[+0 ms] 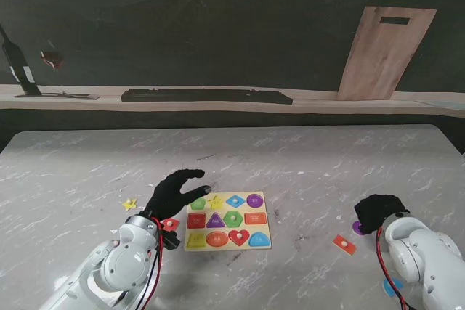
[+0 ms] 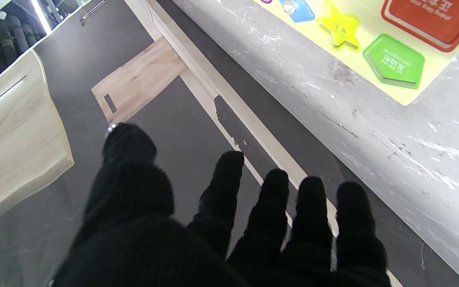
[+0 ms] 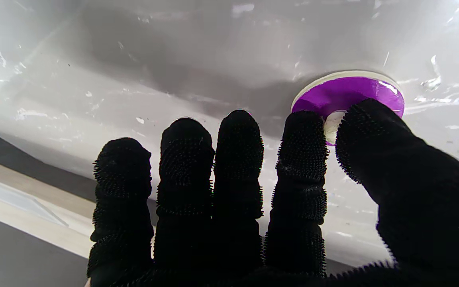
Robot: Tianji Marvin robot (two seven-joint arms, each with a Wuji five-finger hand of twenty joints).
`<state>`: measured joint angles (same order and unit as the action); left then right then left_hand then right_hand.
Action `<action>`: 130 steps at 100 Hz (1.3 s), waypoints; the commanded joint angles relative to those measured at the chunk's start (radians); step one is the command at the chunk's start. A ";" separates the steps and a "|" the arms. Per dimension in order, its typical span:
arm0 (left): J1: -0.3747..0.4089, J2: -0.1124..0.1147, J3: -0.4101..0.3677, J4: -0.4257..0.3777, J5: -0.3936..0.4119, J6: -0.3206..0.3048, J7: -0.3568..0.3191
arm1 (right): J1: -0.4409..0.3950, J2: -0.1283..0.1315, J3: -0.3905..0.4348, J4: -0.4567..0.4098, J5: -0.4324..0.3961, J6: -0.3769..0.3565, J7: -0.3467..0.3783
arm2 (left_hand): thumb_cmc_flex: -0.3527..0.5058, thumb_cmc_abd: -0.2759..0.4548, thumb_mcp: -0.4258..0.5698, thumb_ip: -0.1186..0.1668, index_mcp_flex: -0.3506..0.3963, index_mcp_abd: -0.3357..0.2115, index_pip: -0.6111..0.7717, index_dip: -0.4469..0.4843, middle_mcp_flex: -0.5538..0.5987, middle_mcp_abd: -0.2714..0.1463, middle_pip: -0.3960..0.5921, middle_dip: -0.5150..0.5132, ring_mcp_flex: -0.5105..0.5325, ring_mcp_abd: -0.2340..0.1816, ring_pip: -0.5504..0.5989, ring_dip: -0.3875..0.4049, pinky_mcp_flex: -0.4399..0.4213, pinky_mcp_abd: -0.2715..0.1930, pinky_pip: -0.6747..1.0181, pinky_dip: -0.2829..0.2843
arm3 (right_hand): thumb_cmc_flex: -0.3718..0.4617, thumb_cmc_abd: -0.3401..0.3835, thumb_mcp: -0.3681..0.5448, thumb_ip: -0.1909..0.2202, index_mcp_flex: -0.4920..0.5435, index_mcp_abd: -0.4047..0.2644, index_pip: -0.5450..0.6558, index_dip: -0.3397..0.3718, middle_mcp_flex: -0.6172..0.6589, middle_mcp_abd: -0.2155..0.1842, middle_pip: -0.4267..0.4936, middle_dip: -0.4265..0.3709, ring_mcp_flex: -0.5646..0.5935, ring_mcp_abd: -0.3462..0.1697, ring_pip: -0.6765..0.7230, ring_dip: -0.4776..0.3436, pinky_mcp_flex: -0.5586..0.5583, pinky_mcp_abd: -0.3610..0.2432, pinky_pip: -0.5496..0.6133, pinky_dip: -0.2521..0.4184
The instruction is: Fit puzzle pieces into a puzzle board
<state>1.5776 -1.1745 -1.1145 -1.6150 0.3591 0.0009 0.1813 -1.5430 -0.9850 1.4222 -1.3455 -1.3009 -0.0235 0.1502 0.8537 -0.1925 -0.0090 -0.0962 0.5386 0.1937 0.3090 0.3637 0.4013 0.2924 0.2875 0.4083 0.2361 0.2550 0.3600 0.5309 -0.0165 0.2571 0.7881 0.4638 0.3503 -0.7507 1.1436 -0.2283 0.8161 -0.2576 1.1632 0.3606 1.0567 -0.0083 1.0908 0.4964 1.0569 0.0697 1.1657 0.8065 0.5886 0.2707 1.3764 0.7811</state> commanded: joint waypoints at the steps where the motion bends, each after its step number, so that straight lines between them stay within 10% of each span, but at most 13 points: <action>1: 0.001 -0.003 0.002 -0.005 -0.004 0.003 -0.001 | -0.011 -0.005 0.005 -0.004 -0.006 -0.014 -0.010 | -0.013 0.022 -0.024 0.031 0.014 -0.020 0.000 -0.006 0.012 -0.009 -0.014 -0.009 0.025 -0.010 -0.023 -0.003 -0.008 0.101 -0.011 0.011 | 0.057 -0.012 0.108 0.048 0.065 -0.112 0.027 -0.001 0.044 0.002 0.024 -0.009 0.032 0.002 0.035 0.011 0.016 0.040 0.052 0.025; 39: 0.002 -0.003 -0.001 -0.007 -0.007 0.001 -0.002 | 0.068 -0.017 -0.055 -0.046 0.077 -0.078 -0.023 | -0.013 0.023 -0.024 0.031 0.014 -0.021 -0.002 -0.007 0.010 -0.009 -0.014 -0.009 0.023 -0.010 -0.024 -0.004 -0.008 0.099 -0.012 0.011 | 0.058 -0.020 0.116 0.063 0.072 -0.103 0.031 -0.001 0.052 0.011 0.034 -0.013 0.045 0.006 0.049 0.014 0.026 0.047 0.065 0.031; 90: 0.015 -0.004 -0.017 -0.016 -0.005 -0.007 0.009 | 0.450 -0.078 -0.558 0.182 0.432 0.081 -0.061 | -0.013 0.021 -0.025 0.031 0.015 -0.022 0.000 -0.006 0.011 -0.009 -0.014 -0.009 0.025 -0.010 -0.024 -0.004 -0.007 0.100 -0.012 0.011 | 0.046 -0.042 0.156 0.105 0.093 -0.090 0.047 0.015 0.071 0.036 0.082 0.004 0.081 0.000 0.113 0.033 0.055 0.065 0.106 0.047; 130: 0.019 -0.004 -0.023 -0.019 -0.006 -0.010 0.011 | 0.579 -0.145 -0.781 0.256 0.611 0.181 -0.079 | -0.014 0.021 -0.025 0.031 0.015 -0.022 -0.001 -0.006 0.012 -0.009 -0.014 -0.008 0.025 -0.010 -0.024 -0.003 -0.007 0.100 -0.012 0.011 | 0.045 -0.049 0.175 0.132 0.105 -0.069 0.057 0.030 0.078 0.062 0.116 0.029 0.101 -0.010 0.158 0.050 0.076 0.063 0.123 0.052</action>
<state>1.5923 -1.1753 -1.1367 -1.6266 0.3580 -0.0067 0.1902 -0.9689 -1.1066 0.6526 -1.0928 -0.6988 0.1514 0.0737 0.8537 -0.1923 -0.0091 -0.0962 0.5386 0.1937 0.3090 0.3636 0.4013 0.2924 0.2874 0.4083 0.2361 0.2551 0.3600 0.5309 -0.0166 0.2571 0.7880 0.4638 0.3506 -0.7978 1.1964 -0.1911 0.8481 -0.2578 1.1635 0.3659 1.0982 0.0060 1.1663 0.5101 1.1215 0.0700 1.2750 0.8383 0.6493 0.2951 1.4422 0.8137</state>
